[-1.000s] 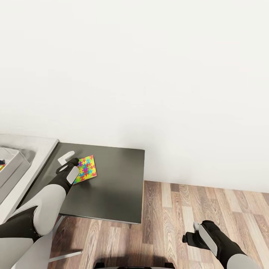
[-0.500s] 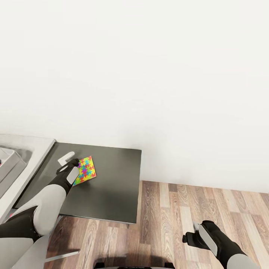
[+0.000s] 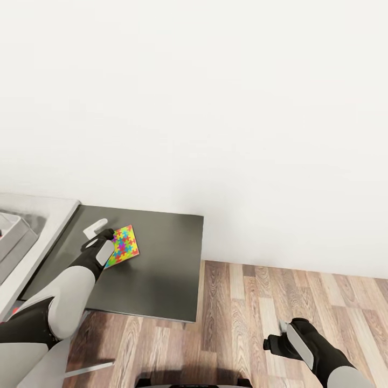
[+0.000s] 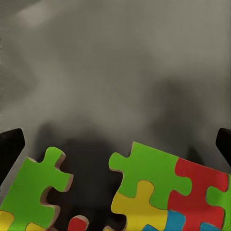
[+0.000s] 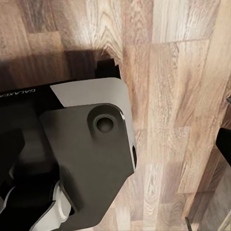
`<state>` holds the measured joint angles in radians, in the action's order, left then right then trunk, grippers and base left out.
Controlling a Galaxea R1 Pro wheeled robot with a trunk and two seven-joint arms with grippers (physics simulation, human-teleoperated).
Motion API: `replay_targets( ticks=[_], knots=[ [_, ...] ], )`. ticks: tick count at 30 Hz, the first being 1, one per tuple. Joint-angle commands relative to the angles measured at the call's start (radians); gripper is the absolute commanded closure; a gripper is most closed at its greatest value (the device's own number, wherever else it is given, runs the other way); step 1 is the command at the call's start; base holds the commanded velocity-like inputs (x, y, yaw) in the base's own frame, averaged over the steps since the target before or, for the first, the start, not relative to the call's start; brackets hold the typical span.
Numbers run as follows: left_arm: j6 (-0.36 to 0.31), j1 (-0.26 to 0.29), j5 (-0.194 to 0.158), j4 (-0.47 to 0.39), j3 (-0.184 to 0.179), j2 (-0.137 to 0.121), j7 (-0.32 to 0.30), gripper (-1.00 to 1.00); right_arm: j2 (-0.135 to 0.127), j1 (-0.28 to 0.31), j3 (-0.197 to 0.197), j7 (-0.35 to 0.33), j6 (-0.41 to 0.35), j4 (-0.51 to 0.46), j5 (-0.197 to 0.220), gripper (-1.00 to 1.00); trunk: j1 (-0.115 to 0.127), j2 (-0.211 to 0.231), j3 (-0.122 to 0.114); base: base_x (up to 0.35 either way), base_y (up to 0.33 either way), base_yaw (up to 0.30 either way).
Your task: Put all the toys in the child's room - the three board games (two on the bed and one on the table), the two jigsaw puzzles on the table, and the tennis ball on the table - inside the toy box on the table in the child's room.
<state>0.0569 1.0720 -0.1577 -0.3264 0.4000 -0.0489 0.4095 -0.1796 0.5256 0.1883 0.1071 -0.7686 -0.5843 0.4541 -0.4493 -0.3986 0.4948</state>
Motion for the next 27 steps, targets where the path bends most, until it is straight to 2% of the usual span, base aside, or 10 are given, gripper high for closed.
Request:
replay_targets(
  ticks=[1, 27],
  knots=[
    [0.006, 0.0, -0.02, 0.023, 0.001, 0.0, 0.002, -1.0, -0.001, 0.001, 0.007, 0.009, -0.003, -0.002, 0.011, -1.0, -0.001, -0.001, 0.002, -0.011, -0.055, 0.0],
    [0.006, 0.0, -0.02, 0.023, 0.002, 0.0, 0.003, -1.0, -0.001, 0.001, 0.01, 0.009, -0.003, -0.002, 0.011, -1.0, -0.001, -0.001, 0.002, -0.029, -0.132, 0.0]
  ],
)
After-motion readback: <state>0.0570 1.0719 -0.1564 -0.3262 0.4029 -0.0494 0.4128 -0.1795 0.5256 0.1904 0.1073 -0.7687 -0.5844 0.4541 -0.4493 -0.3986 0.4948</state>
